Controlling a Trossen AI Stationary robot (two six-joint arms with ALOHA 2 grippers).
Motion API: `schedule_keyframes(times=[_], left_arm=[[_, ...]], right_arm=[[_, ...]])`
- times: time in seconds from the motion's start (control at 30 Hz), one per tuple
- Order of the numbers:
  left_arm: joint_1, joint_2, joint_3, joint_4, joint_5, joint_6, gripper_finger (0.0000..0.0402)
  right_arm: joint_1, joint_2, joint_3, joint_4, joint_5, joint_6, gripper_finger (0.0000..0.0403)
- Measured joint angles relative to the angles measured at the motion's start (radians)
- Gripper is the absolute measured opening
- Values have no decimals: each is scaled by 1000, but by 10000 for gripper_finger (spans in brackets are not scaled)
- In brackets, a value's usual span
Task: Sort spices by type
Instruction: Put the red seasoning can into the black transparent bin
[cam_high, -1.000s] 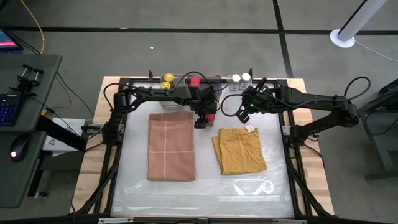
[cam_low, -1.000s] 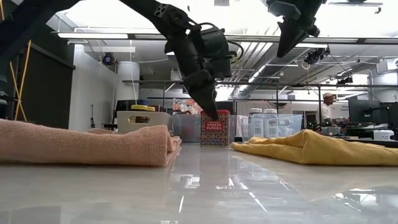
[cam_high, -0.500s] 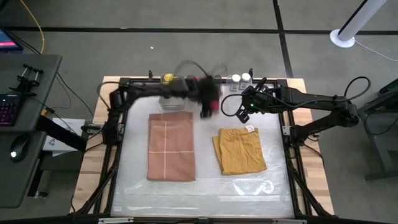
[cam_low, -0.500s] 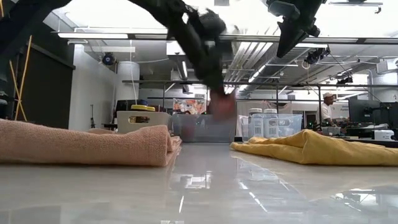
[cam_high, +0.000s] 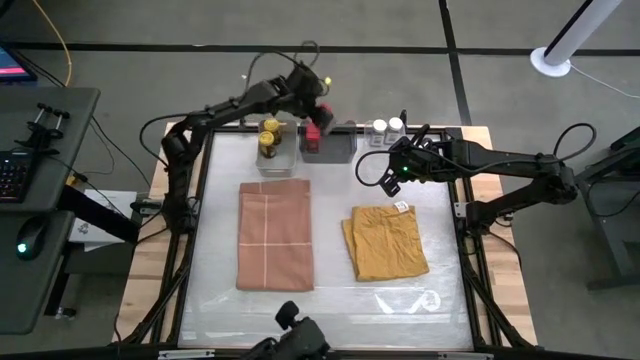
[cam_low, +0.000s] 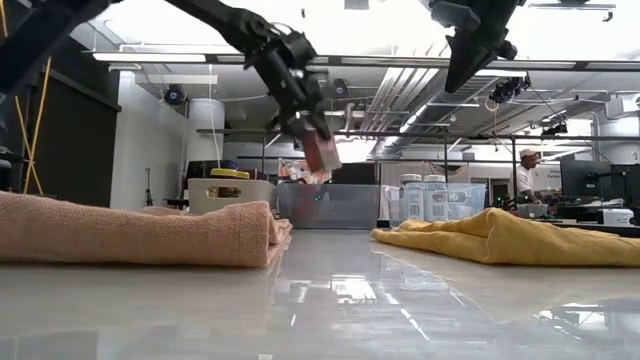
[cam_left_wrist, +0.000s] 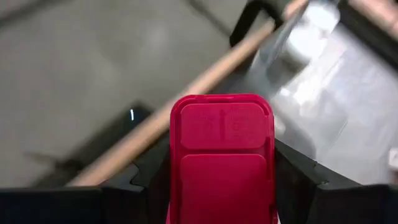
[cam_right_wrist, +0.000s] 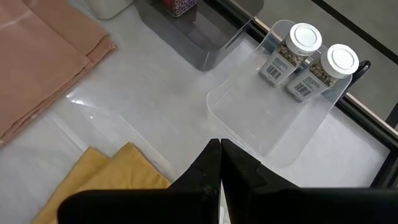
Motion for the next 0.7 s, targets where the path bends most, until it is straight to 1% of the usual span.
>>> schedule_keyframes(times=[0.07, 0.17, 0.3, 0.43, 0.57, 0.7], left_arm=[[-11, 24, -2, -14, 2, -45, 185], [-34, 47, 2, 28, 2, -146, 185], [-59, 101, 0, 96, -50, -303, 185], [-77, 119, 1, 103, -153, -411, 185], [-90, 125, 1, 50, -255, -446, 185], [-99, 128, 1, -3, -302, -506, 185]], right_arm=[[0, 0, 0, 0, 6, 7, 0], [0, 0, 0, 0, 20, 7, 0], [0, 0, 0, 1, 23, 30, 0], [0, 0, 0, 1, 25, 58, 0], [0, 0, 0, 2, 31, 74, 0], [0, 0, 0, 2, 35, 72, 0]])
